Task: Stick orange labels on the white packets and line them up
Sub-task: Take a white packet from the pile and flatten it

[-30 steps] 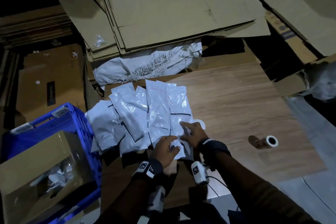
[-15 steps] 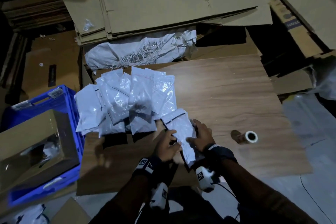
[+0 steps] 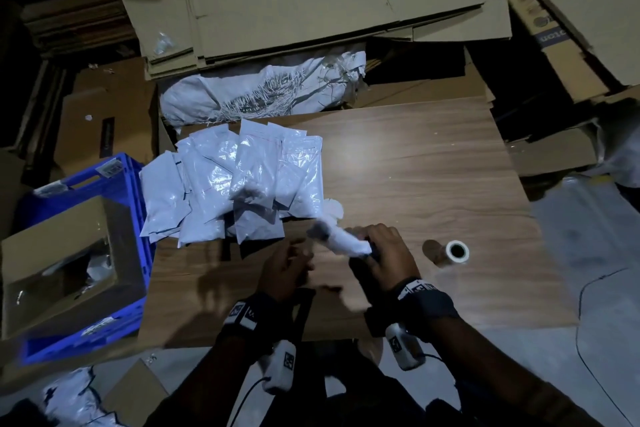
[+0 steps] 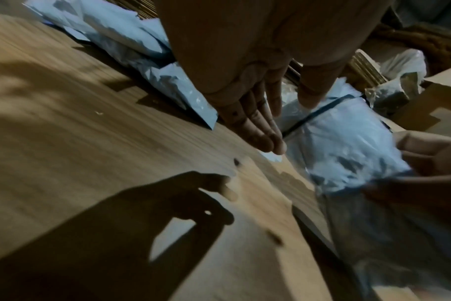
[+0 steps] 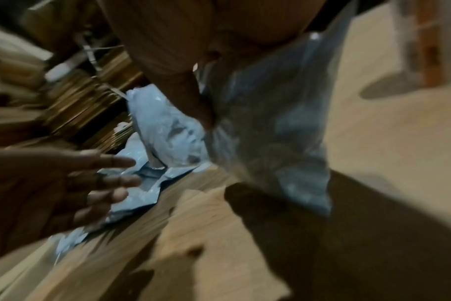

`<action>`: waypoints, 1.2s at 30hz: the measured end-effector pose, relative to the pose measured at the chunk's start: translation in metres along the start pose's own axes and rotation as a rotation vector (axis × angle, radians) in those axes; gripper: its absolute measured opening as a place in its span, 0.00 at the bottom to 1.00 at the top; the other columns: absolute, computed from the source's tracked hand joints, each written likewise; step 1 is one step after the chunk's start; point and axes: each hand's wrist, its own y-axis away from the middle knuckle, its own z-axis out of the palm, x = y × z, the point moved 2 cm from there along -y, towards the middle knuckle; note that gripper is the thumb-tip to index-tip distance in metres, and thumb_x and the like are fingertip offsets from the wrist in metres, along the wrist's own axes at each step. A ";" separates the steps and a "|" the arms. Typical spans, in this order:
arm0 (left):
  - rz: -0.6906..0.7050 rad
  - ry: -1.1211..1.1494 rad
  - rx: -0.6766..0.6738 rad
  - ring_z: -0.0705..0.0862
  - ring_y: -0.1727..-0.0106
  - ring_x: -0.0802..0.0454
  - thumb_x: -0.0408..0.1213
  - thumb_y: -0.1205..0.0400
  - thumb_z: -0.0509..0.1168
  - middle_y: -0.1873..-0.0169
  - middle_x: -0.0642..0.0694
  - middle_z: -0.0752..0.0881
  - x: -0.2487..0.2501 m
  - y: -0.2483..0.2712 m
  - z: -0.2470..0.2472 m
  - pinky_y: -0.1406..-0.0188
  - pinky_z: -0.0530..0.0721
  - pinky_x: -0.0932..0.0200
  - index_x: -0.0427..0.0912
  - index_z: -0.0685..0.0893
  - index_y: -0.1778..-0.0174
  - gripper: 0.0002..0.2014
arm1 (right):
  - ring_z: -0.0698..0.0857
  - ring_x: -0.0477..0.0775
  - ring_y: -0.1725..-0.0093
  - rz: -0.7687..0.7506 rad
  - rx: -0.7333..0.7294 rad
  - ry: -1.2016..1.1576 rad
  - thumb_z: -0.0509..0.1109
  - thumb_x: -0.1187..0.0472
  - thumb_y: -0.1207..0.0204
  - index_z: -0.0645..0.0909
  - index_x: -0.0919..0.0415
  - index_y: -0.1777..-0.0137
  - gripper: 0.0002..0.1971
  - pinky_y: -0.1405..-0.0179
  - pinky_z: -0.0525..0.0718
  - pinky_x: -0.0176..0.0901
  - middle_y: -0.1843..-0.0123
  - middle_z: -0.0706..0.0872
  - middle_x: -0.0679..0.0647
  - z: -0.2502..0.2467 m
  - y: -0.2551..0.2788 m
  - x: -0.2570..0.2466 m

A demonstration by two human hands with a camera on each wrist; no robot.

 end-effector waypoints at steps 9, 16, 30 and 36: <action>0.039 -0.199 -0.065 0.84 0.41 0.61 0.57 0.25 0.75 0.41 0.58 0.85 -0.015 0.001 -0.029 0.43 0.81 0.62 0.49 0.80 0.30 0.30 | 0.76 0.60 0.43 -0.070 -0.140 0.288 0.79 0.60 0.40 0.80 0.46 0.45 0.22 0.50 0.75 0.51 0.44 0.76 0.48 0.048 0.019 -0.024; 0.058 -0.355 -0.125 0.83 0.36 0.49 0.49 0.33 0.72 0.38 0.50 0.83 -0.030 0.005 -0.047 0.41 0.80 0.56 0.53 0.81 0.34 0.28 | 0.76 0.59 0.35 -0.076 -0.177 0.282 0.81 0.64 0.41 0.83 0.47 0.39 0.28 0.48 0.76 0.52 0.37 0.81 0.51 0.063 0.041 -0.027; 0.708 -0.806 -0.053 0.69 0.17 0.39 0.41 0.11 0.58 0.18 0.35 0.70 -0.046 -0.005 -0.026 0.17 0.67 0.45 0.36 0.77 0.21 0.23 | 0.72 0.59 0.18 0.025 -0.028 0.287 0.57 0.56 0.16 0.75 0.59 0.19 0.26 0.21 0.71 0.54 0.18 0.76 0.56 0.087 0.036 -0.018; 0.616 -1.100 -0.170 0.55 0.10 0.38 0.44 0.11 0.46 0.11 0.39 0.57 -0.059 -0.037 0.001 0.17 0.63 0.34 0.38 0.60 0.12 0.30 | 0.54 0.60 0.09 0.171 -0.089 0.435 0.51 0.54 0.15 0.59 0.61 0.10 0.33 0.13 0.55 0.63 0.09 0.59 0.58 0.122 0.020 -0.007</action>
